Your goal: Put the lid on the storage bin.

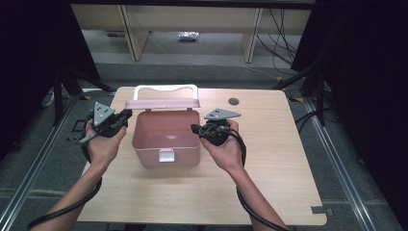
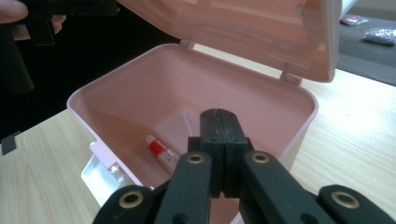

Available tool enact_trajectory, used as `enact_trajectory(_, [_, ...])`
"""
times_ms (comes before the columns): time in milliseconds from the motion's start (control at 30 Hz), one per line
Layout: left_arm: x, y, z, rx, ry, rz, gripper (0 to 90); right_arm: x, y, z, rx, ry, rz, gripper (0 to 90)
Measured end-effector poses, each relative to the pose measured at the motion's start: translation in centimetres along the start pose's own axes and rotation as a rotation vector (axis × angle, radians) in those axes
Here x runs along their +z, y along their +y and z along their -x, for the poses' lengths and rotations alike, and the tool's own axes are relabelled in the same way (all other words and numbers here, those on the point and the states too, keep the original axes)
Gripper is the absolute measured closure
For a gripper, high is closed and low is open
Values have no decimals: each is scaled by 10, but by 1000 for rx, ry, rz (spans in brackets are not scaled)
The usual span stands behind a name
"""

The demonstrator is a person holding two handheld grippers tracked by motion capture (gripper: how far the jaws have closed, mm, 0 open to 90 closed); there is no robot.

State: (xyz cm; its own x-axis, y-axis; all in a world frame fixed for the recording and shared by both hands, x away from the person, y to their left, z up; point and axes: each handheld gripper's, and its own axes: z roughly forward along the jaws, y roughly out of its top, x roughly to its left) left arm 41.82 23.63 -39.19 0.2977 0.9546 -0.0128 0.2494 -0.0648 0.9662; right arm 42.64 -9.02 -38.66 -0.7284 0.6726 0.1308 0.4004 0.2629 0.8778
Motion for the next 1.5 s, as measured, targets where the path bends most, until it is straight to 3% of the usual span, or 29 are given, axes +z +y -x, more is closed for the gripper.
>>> enact_trajectory(200, [-4,-9,2,-10,-3,-1,857,0,0,0,-8,0,7,900])
enact_trajectory(333, [-7,-14,2,-13,-10,-8,855,-1,0,-1,13,-6,3,900])
enact_trajectory(467, [-9,-20,3,-16,-15,-22,856,-1,1,0,-8,-21,17,900])
enact_trajectory(633, [-10,-29,3,-16,-21,-44,868,-1,0,-2,16,-7,5,900])
enact_trajectory(767, [-12,-33,0,-20,-19,-51,868,-1,-2,-2,-4,-13,-10,900])
enact_trajectory(900, [-18,-38,-4,-22,-20,-54,843,0,-4,-3,11,-13,-15,900])
enact_trajectory(933, [-20,-38,-4,-23,-20,-53,839,0,-4,-2,-12,-14,-19,900])
enact_trajectory(1067, [-30,-39,-2,-23,-36,-44,827,1,-8,-4,12,-7,-33,900])
enact_trajectory(1133, [-34,-40,0,-15,-46,-44,824,0,-10,-3,-9,-12,-36,900])
enact_trajectory(1200, [-37,-40,2,-12,-56,-47,823,-2,-12,-5,22,-8,-43,900])
enact_trajectory(1233, [-38,-41,3,-12,-59,-51,823,-3,-13,-3,-7,-9,-41,900])
enact_trajectory(1267, [-40,-42,3,-13,-62,-49,822,-4,-14,-4,6,-14,-43,900])
enact_trajectory(1333, [-42,-44,4,-16,-67,-49,821,-7,-15,-3,-16,-27,-48,900])
enact_trajectory(1367, [-43,-45,4,-17,-68,-58,819,-8,-17,-4,6,-26,-53,900])
enact_trajectory(1467, [-44,-48,4,-19,-71,-67,816,-12,-19,-1,-9,-33,-60,900])
enact_trajectory(1500, [-44,-50,5,-23,-72,-68,817,-13,-21,-2,18,-31,-66,900])
